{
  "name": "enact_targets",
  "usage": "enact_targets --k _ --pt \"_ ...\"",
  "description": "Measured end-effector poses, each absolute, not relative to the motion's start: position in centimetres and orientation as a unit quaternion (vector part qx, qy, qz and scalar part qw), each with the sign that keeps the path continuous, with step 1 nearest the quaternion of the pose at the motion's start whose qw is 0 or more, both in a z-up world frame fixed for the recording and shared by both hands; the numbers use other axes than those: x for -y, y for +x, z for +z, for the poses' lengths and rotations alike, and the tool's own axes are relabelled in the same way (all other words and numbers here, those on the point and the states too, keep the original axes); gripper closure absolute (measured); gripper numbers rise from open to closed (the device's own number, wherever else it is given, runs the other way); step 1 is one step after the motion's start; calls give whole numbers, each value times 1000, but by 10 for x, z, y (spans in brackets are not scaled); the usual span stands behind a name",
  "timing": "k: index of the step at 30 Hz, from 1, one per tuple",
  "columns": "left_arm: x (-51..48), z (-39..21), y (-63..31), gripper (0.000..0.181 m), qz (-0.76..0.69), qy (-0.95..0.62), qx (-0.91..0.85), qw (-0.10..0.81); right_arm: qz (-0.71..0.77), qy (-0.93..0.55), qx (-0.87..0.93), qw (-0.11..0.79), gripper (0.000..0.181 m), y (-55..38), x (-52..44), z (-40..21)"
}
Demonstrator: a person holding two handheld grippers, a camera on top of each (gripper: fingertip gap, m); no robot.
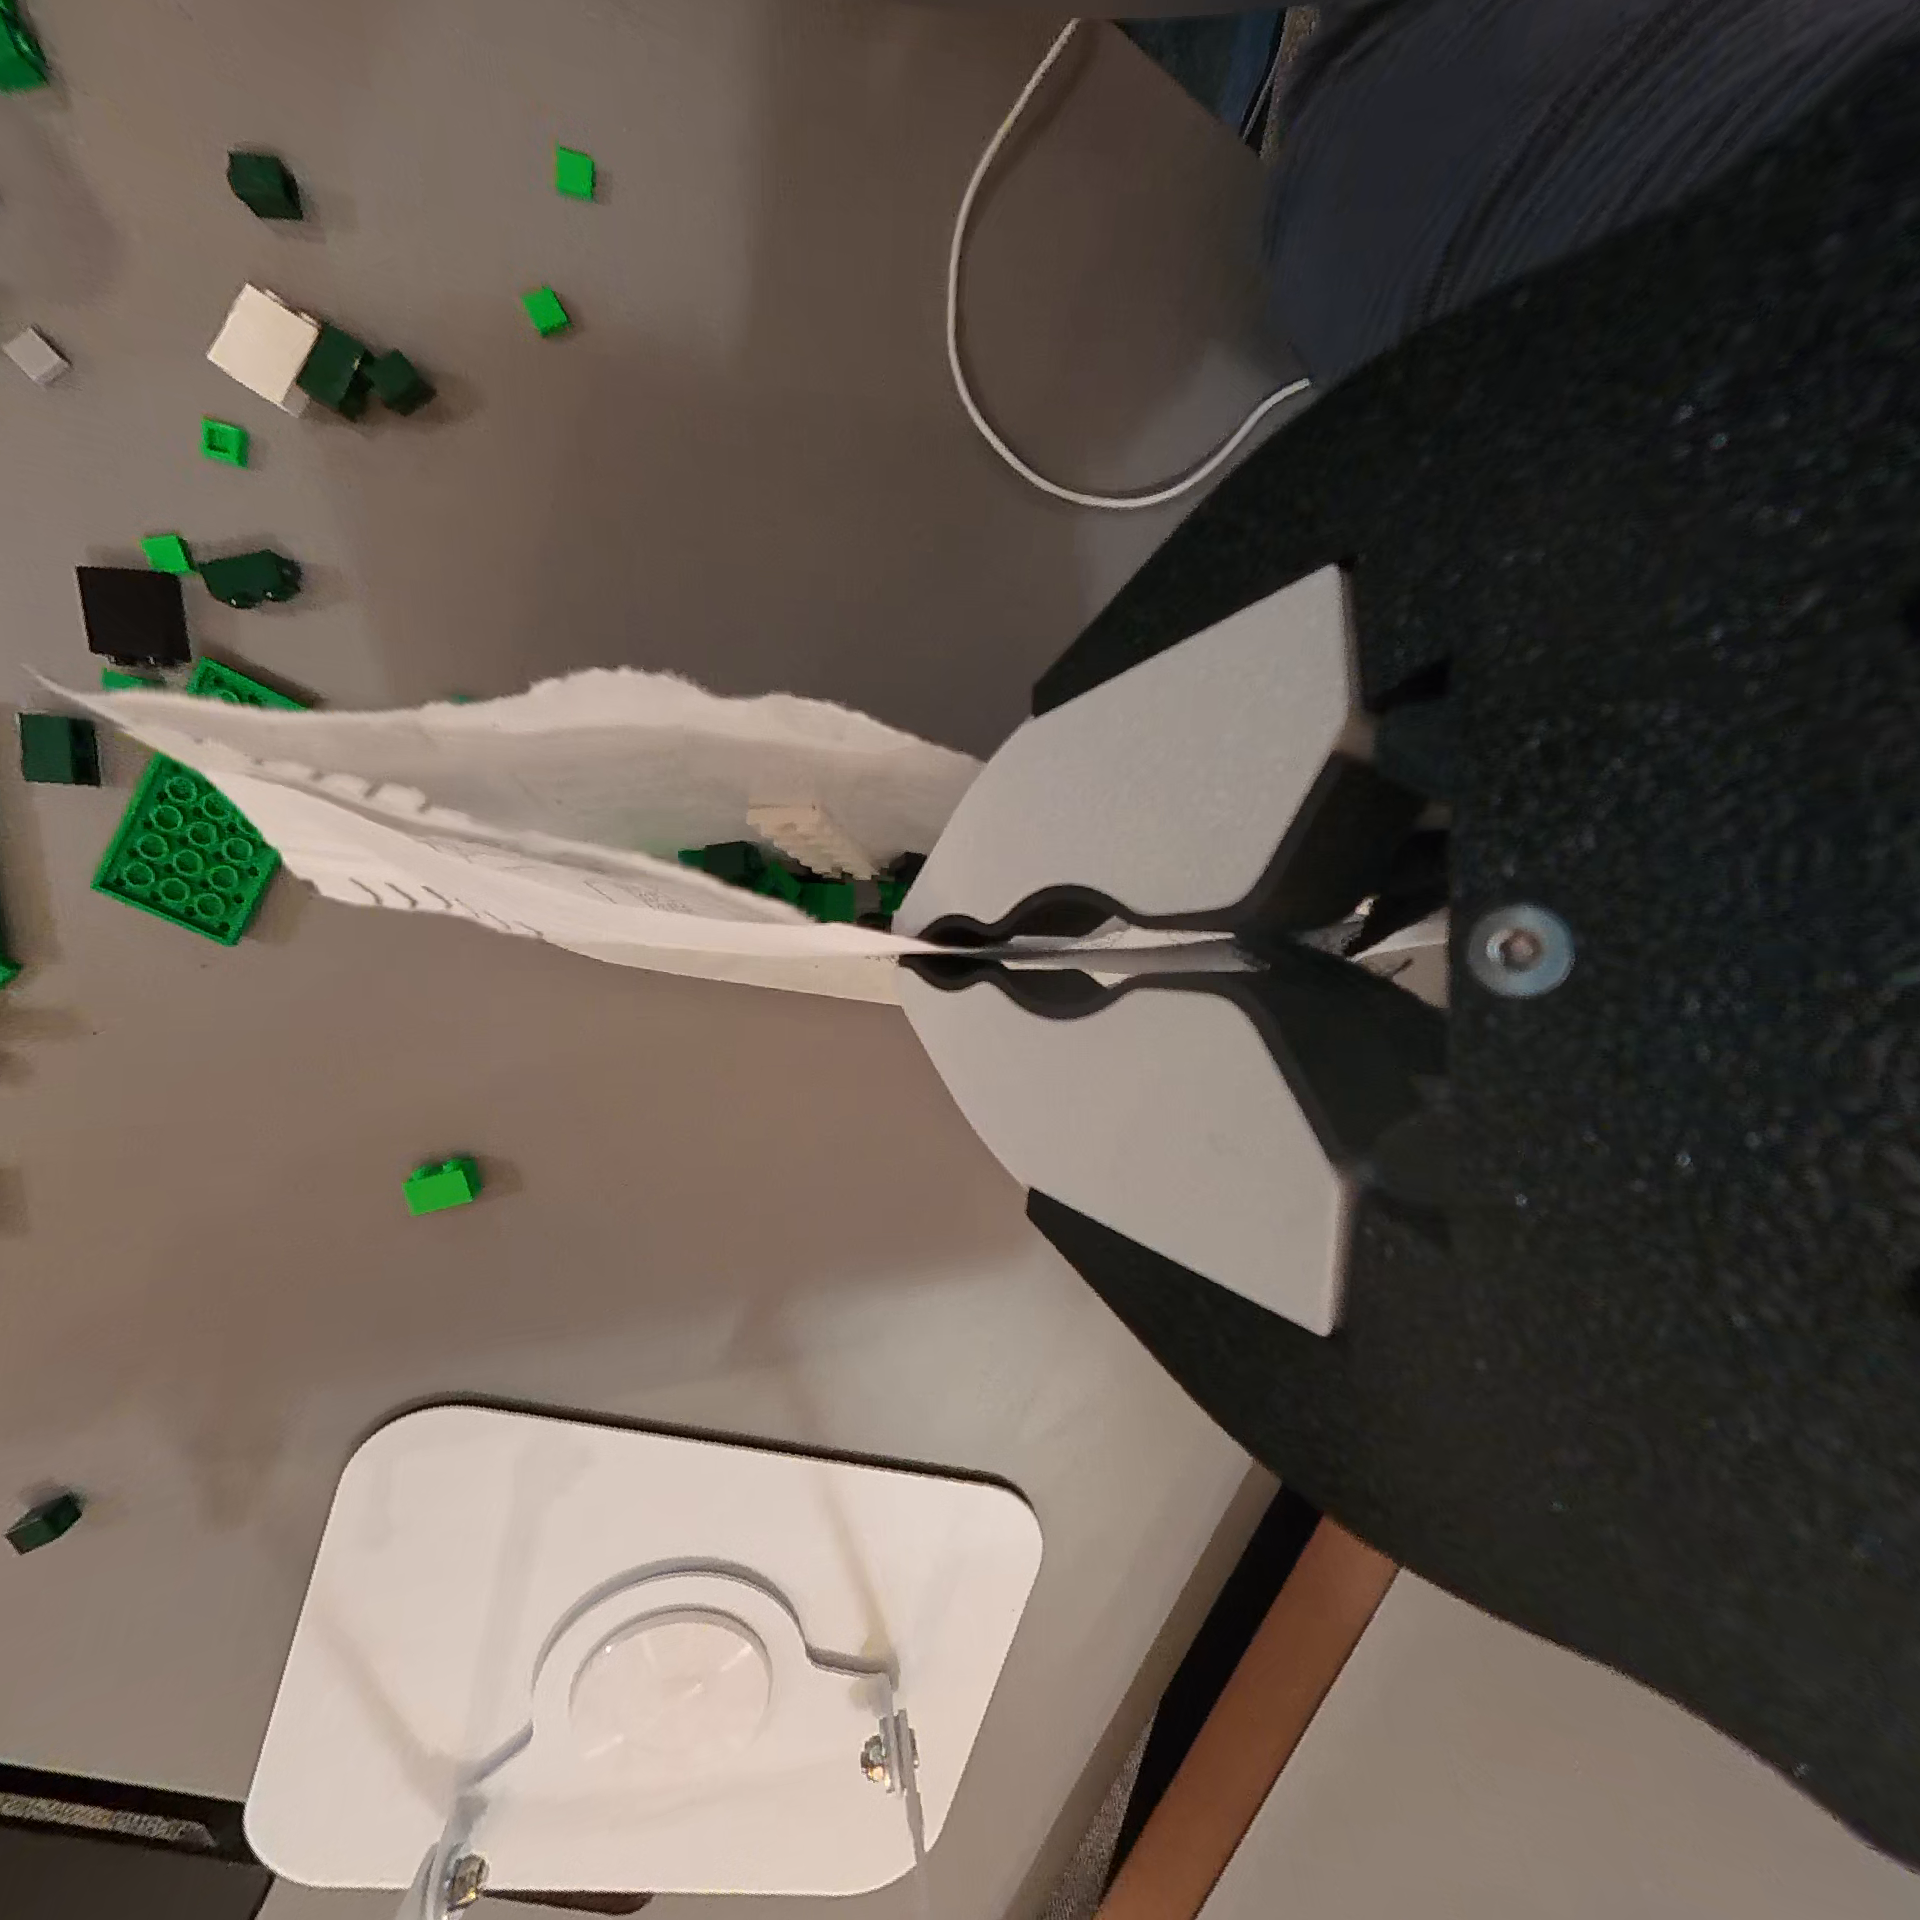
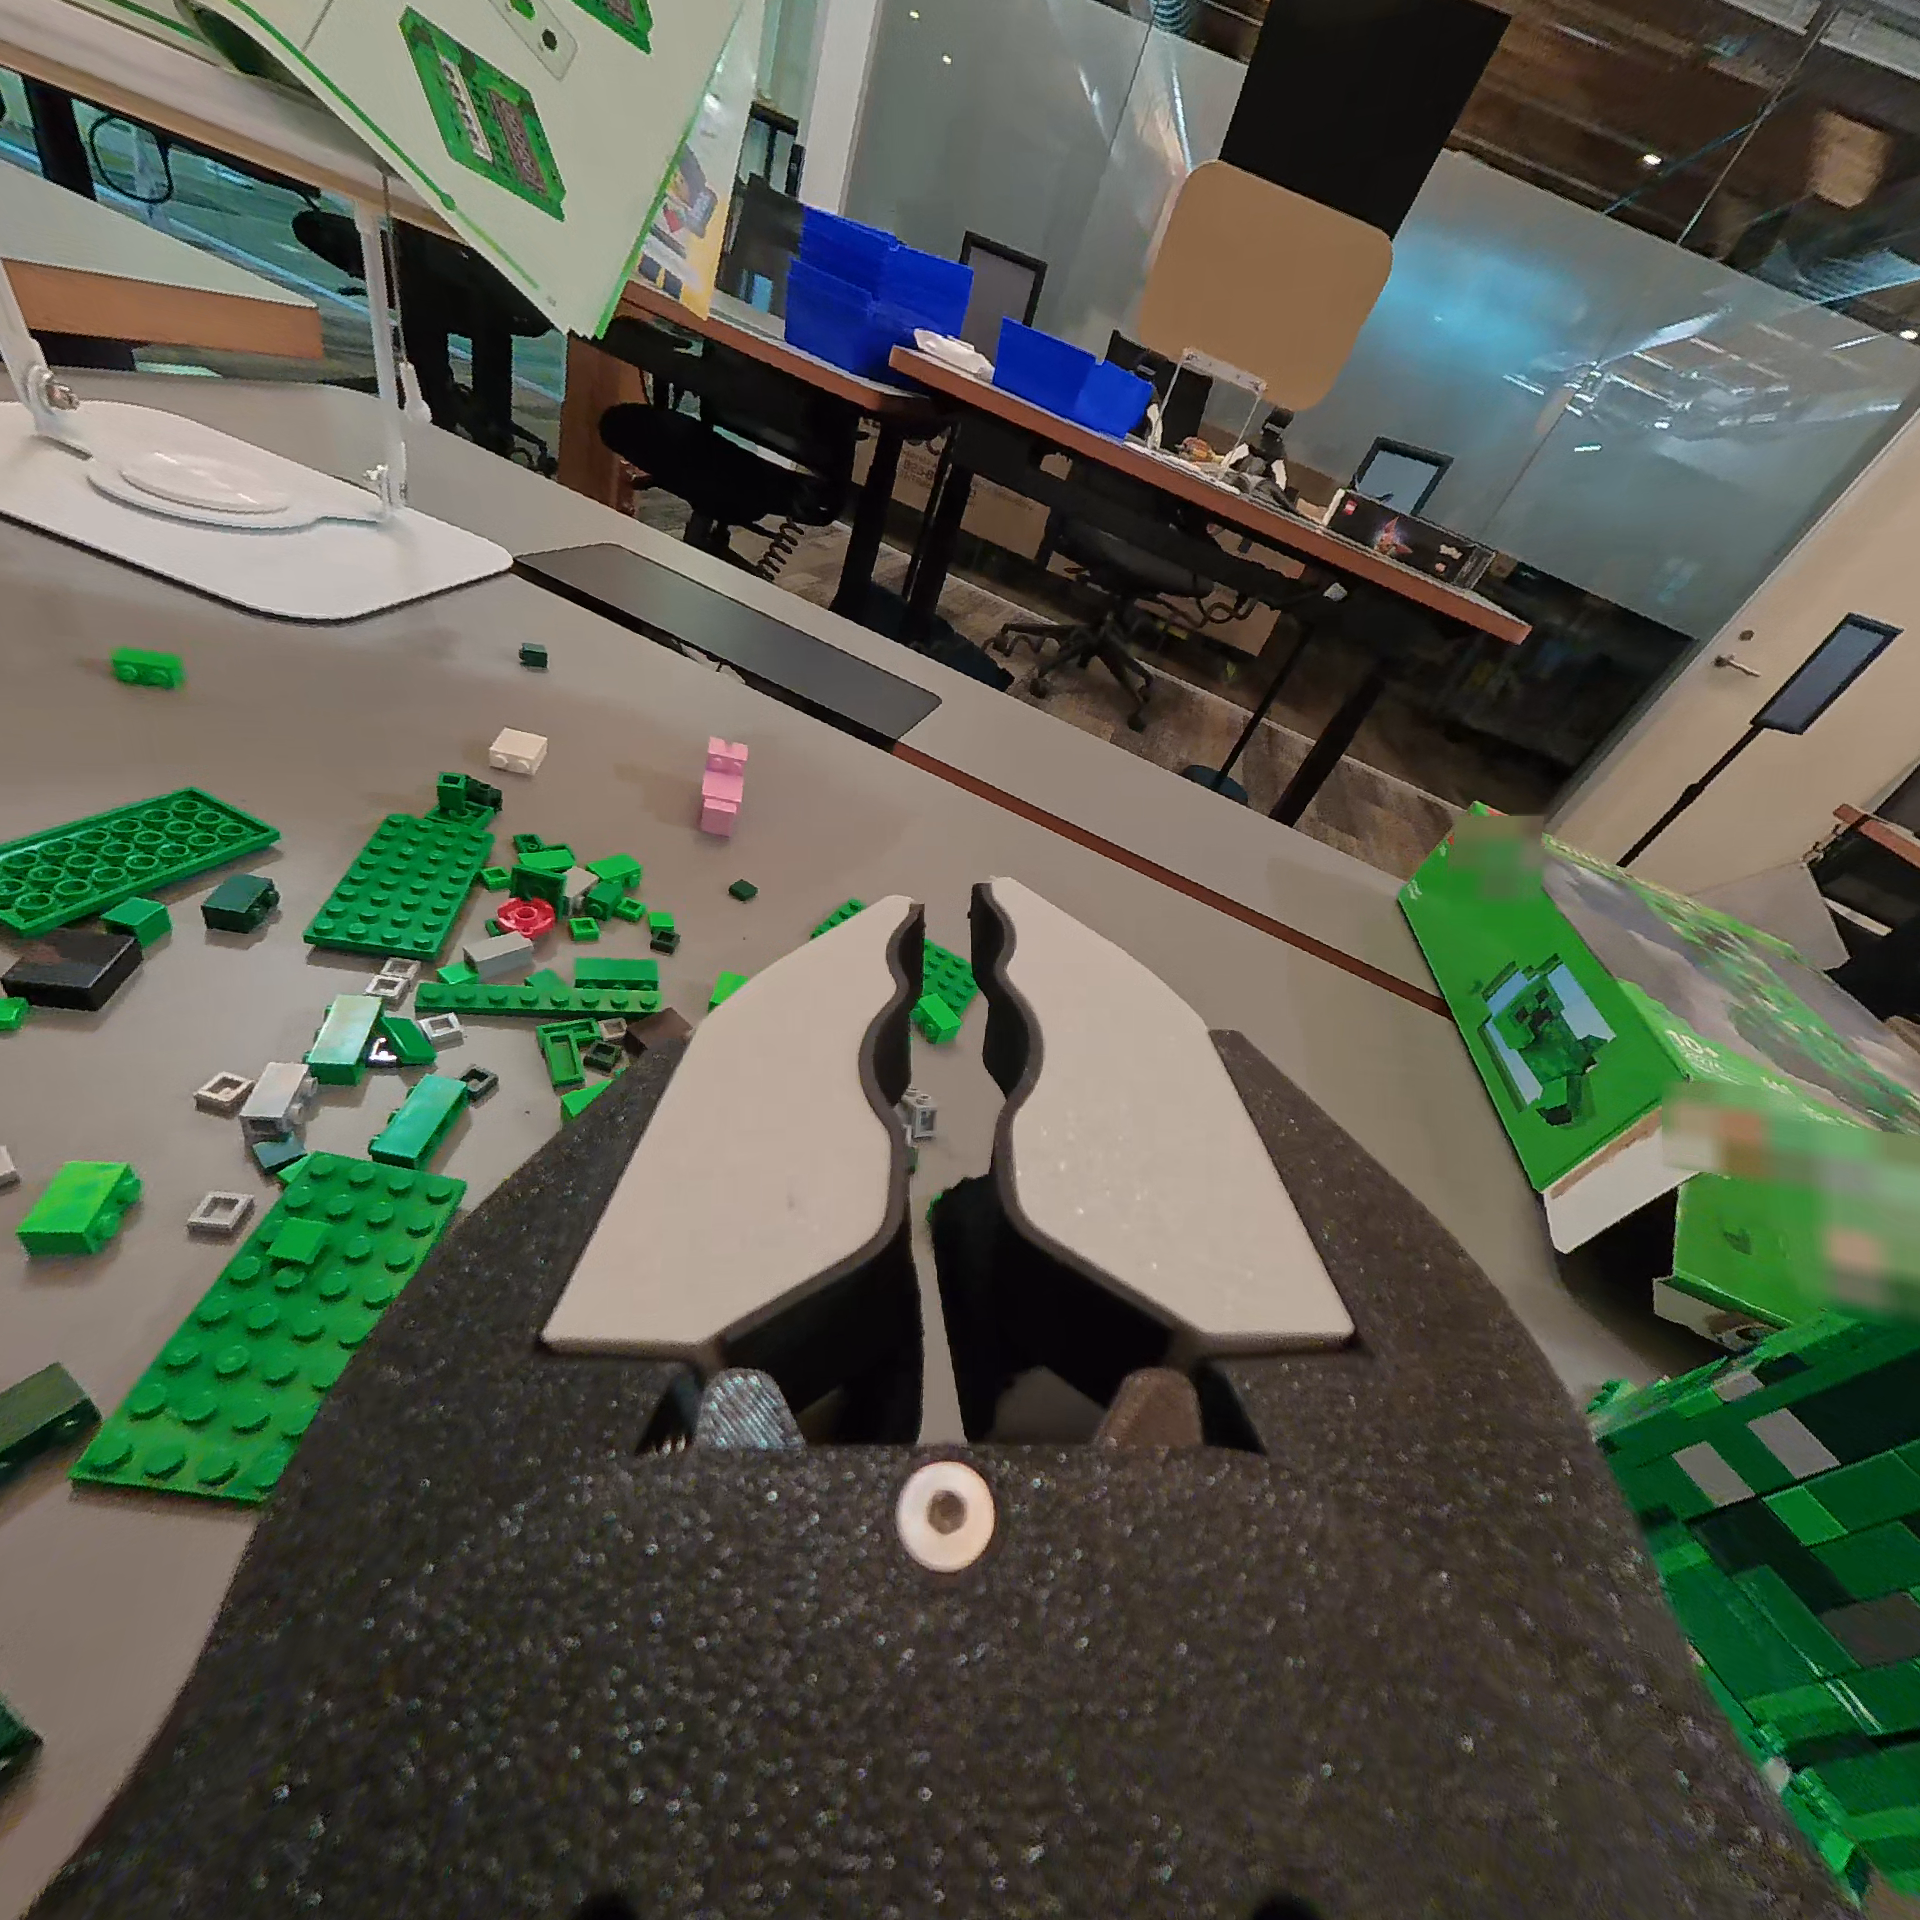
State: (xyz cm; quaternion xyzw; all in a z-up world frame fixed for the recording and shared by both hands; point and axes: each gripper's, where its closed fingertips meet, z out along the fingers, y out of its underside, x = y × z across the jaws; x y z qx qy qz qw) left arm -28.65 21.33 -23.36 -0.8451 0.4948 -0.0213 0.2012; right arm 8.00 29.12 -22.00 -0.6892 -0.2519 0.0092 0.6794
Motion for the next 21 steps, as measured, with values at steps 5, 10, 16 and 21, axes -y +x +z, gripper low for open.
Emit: enact_targets --k 5,10,16,21 --pt "-214 -234 -283 181 -22 -841 -502 200 0 -684 267 679 173 75 -289 -219" --pt "-215 -234 -284 181 -19 -841 -502 202 5 -695 296 655 171 68 -290 -231" --pt "-218 -232 -288 181 -3 -840 -502 206 134 -731 360 564 159 29 -277 -264" --pt "-218 -228 -293 181 4 -841 -497 217 239 -727 466 444 135 -43 -255 -286"
